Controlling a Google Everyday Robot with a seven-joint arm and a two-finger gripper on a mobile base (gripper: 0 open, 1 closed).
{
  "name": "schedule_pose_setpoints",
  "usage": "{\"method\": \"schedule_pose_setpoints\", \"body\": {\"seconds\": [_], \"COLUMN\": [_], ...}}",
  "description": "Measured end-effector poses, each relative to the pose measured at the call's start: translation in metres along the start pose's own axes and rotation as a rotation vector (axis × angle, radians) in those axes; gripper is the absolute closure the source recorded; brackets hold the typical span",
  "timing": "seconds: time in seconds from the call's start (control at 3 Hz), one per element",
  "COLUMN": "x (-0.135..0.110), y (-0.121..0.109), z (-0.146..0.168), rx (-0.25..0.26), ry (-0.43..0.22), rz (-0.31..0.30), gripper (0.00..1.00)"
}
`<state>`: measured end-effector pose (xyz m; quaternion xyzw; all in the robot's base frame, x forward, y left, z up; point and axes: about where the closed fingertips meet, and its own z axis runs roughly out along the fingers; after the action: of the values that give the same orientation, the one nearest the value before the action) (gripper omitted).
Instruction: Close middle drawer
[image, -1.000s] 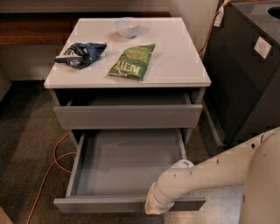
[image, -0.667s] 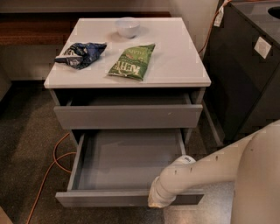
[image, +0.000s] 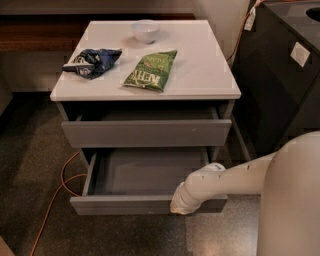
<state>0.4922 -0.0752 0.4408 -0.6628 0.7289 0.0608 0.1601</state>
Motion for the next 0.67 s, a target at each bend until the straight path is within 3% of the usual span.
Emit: {"method": "schedule_pose_setpoints", "body": {"seconds": [0.67], "x": [-0.0017], "y": [-0.0058], "z": [0.0079], "rx": [0.013], "ry": [-0.001], "rz": [-0.006], "gripper": [1.00]}}
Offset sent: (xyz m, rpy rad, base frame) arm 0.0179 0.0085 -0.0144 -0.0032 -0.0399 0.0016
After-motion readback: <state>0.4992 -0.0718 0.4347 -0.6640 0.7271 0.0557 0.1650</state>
